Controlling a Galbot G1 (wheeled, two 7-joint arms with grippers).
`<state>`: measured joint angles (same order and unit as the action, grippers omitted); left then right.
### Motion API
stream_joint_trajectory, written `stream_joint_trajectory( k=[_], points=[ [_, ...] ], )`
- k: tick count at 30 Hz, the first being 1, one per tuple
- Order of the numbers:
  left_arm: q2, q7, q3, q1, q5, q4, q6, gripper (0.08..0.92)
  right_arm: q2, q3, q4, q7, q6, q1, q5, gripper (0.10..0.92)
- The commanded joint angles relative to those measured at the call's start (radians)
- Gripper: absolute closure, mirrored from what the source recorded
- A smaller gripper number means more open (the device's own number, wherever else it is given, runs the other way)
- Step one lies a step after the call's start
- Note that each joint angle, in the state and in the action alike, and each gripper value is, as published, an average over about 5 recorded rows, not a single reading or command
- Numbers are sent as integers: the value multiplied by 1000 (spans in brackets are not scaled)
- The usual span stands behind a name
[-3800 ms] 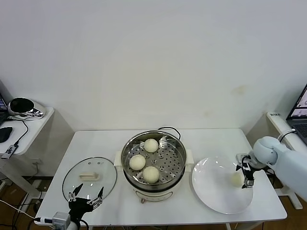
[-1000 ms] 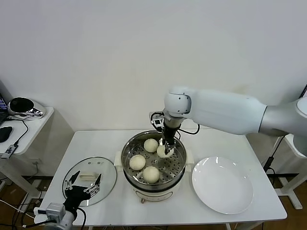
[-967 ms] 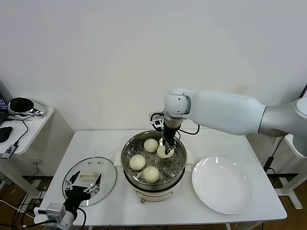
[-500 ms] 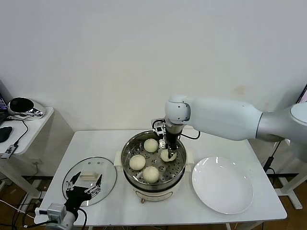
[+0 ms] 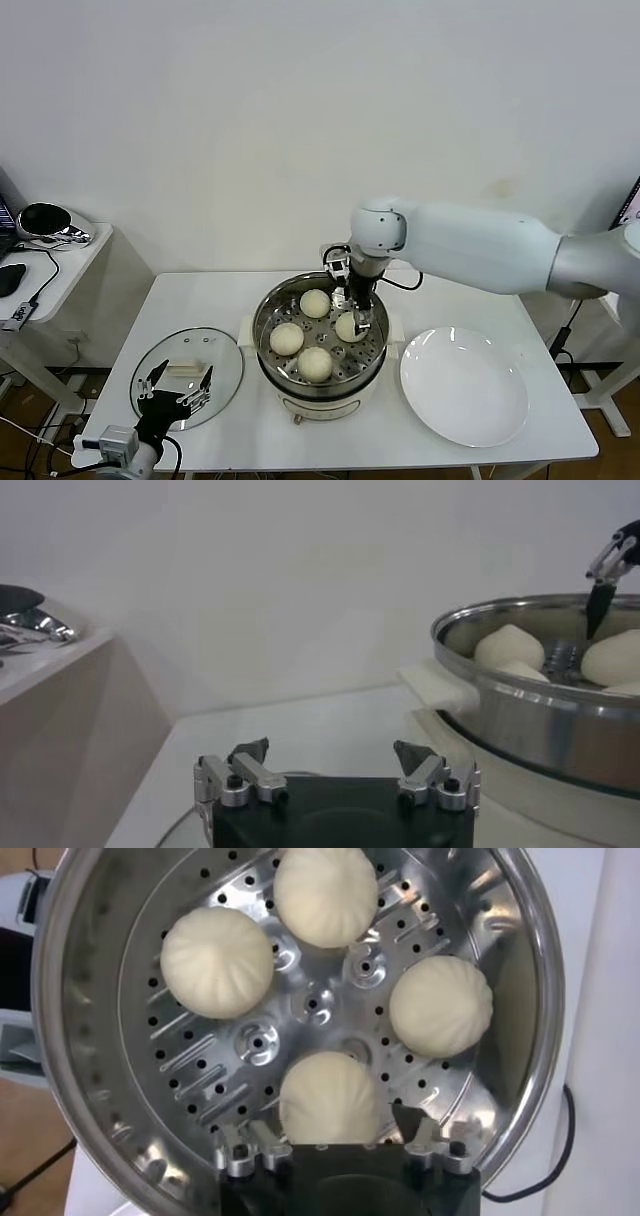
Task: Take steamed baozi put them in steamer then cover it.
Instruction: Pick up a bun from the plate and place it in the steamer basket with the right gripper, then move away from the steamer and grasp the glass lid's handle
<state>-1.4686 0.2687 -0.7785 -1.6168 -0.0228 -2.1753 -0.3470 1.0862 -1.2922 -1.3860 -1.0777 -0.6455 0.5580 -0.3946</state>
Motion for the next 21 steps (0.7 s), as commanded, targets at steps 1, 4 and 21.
stream_joint_trajectory(
  k=[1,4,21],
  points=[
    [-2,-48,3,4,-30,17,14,177,-261,167,-176,119,-8,7,-111,204],
    [-5,-100,4,8,-72,36,41,177,-388,281,-243,234,-6,-33,-201,203],
    [-1,-202,59,37,-115,94,176,177,-774,1451,-433,667,293,-1168,-249,203]
  ],
)
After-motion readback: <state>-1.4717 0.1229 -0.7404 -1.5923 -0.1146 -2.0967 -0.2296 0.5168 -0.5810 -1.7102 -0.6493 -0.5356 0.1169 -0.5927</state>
